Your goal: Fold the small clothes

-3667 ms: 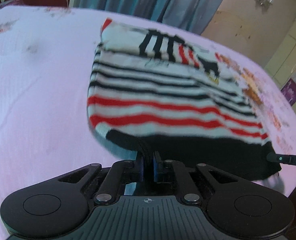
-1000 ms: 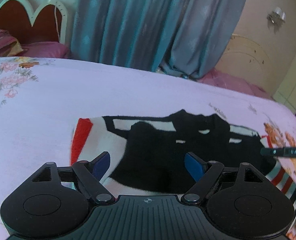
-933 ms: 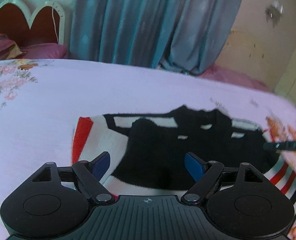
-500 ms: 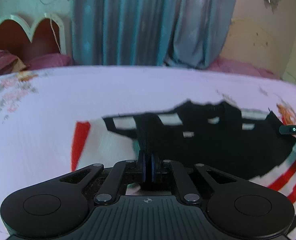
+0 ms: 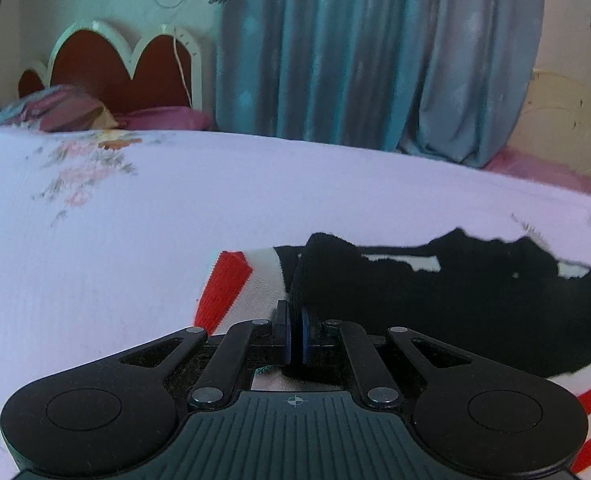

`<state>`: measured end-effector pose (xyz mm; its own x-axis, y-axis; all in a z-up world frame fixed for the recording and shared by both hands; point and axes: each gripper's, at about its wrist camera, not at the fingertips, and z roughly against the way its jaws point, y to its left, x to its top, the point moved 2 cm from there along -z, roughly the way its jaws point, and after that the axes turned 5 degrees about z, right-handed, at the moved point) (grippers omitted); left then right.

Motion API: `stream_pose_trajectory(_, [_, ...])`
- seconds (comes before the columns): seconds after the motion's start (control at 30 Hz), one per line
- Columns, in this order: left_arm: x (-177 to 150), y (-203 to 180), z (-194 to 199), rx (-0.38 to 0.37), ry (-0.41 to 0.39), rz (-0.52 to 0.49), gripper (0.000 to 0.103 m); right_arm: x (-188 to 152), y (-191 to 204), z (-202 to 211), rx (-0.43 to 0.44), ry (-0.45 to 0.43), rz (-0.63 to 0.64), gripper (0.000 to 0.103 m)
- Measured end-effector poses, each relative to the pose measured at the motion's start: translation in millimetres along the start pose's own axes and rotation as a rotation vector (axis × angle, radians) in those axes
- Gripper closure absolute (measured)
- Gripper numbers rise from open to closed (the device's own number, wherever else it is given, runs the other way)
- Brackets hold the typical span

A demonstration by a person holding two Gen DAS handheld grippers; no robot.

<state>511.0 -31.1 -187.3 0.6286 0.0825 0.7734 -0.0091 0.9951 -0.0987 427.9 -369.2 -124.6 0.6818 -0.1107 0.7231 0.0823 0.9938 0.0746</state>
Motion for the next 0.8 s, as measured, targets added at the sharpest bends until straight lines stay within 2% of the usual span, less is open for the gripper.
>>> stream_pose_trajectory(0.07, [1, -3, 1, 0.005, 0.012, -0.007, 0.099, -3, 2, -1, -0.01, -0.001, 0.011, 0.097])
stream_pose_trajectory(0.1, [3, -3, 2, -0.001, 0.02, -0.002, 0.098, -2, 3, 0, -0.01, 0.007, 0.012, 0.093])
stream_pose_trajectory(0.17, [6, -3, 8, -0.001, 0.023, -0.021, 0.085, 1, 6, 8, -0.003, 0.004, 0.028, 0.069])
stream_pose_trajectory(0.23, [7, 0, 15, 0.01, 0.011, -0.025, 0.031, 4, 9, 20, -0.009, -0.029, 0.041, 0.061])
stream_pose_trajectory(0.27, [6, 3, 21, 0.011, -0.013, -0.019, 0.024, 6, 10, 26, -0.008, -0.047, 0.045, 0.062])
stream_pose_trajectory(0.4, [5, 10, 43, 0.016, -0.067, -0.008, 0.023, 12, 20, 45, 0.033, -0.089, 0.055, 0.065])
stream_pose_trajectory(0.5, [2, -7, 57, -0.061, -0.083, -0.057, 0.023, 9, 40, 46, 0.085, -0.068, 0.096, 0.068])
stream_pose_trajectory(0.57, [-1, -27, 58, -0.122, -0.065, -0.117, 0.023, 3, 60, 43, 0.125, -0.047, 0.13, 0.069])
stream_pose_trajectory(0.63, [-6, -44, 54, -0.152, -0.036, -0.145, 0.023, -3, 80, 39, 0.159, -0.024, 0.165, 0.07])
stream_pose_trajectory(0.73, [-11, -54, 40, -0.119, 0.009, -0.165, 0.023, -12, 101, 33, 0.18, 0.003, 0.21, 0.072])
stream_pose_trajectory(0.8, [-16, -48, 31, -0.071, 0.044, -0.161, 0.023, -17, 101, 27, 0.147, 0.026, 0.226, 0.072])
